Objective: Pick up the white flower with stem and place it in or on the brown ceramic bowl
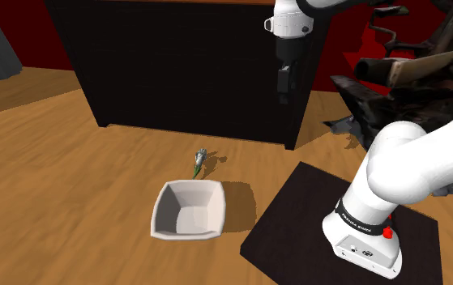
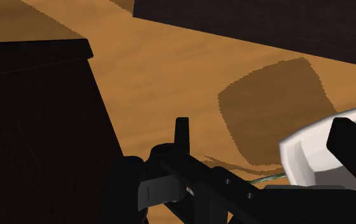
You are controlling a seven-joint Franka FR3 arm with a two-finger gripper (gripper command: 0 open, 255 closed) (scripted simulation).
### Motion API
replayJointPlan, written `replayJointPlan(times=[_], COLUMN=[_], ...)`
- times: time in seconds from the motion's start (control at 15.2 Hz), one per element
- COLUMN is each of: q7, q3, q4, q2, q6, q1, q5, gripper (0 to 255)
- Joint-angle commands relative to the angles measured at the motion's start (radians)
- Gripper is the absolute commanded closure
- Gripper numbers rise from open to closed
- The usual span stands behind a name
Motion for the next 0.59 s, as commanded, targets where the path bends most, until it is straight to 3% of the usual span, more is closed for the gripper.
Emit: replayJointPlan(times=[0.0, 0.53], q7=[0.0, -0.228], q3=[0.0, -0.102], q4=[0.0, 0.065], q2=[0.0, 0.307], q6=[0.0, 0.199], q1=[0.0, 0.036], q5=[0.0, -0.011], gripper=[0, 0])
